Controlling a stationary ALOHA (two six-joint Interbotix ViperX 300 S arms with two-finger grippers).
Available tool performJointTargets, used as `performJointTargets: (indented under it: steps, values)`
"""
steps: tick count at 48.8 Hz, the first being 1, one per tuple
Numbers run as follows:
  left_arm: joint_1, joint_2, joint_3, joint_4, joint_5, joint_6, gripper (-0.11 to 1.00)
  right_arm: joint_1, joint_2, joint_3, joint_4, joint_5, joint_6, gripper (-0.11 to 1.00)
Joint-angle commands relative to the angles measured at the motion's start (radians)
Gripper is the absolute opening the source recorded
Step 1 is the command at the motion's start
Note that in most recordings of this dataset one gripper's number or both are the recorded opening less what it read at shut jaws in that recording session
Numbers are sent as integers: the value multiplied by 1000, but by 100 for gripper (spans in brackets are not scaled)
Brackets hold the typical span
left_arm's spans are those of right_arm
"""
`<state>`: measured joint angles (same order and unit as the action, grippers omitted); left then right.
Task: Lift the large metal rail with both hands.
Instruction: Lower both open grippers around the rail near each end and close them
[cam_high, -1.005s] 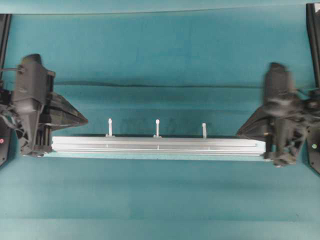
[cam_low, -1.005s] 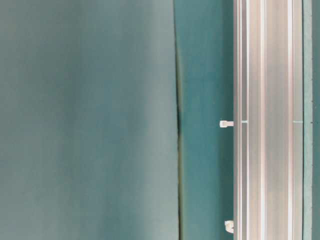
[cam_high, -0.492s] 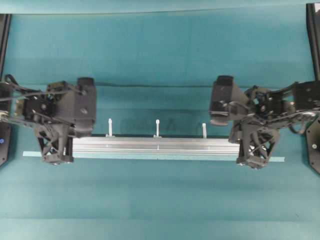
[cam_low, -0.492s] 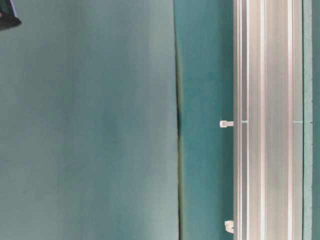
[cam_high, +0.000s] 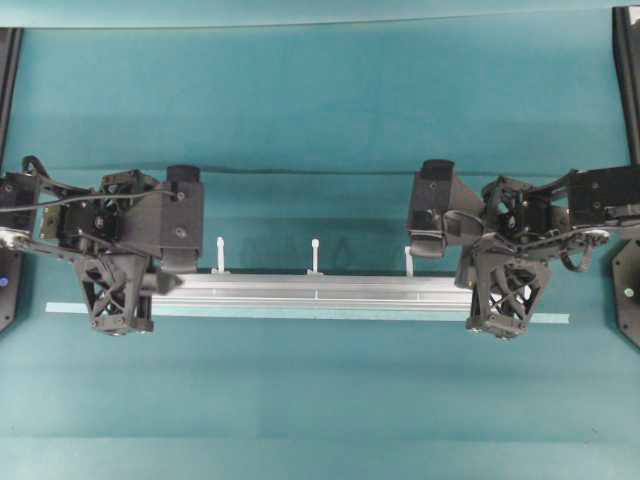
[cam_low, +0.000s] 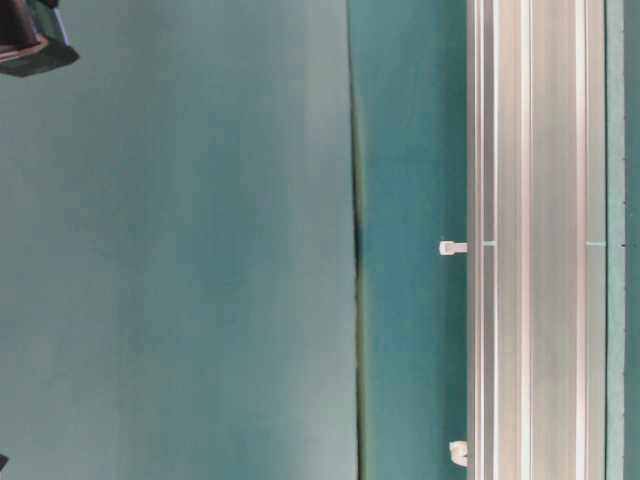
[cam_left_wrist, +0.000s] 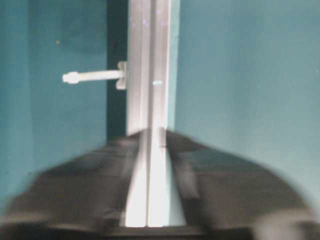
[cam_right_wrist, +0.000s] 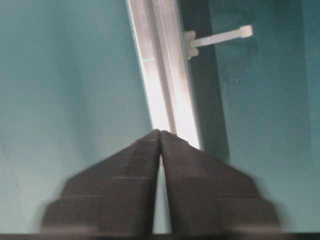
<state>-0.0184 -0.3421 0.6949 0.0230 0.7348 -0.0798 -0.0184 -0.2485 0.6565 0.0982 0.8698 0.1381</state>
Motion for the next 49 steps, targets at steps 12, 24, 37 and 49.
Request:
performJointTargets:
  steps: [12,24,37,49]
  values:
    - [-14,52,-6,5,-15,-11,99,20,23,35,-74,-104,-9,93]
    - [-17,109,-5,3,-41,-21,99,48,78,38,-117,-123,-18,97]
    - [-15,178,15,3,-77,-31,99,74,129,44,-118,-143,-92,97]
    - [-9,230,31,3,-126,-29,99,74,160,84,-117,-196,-104,97]
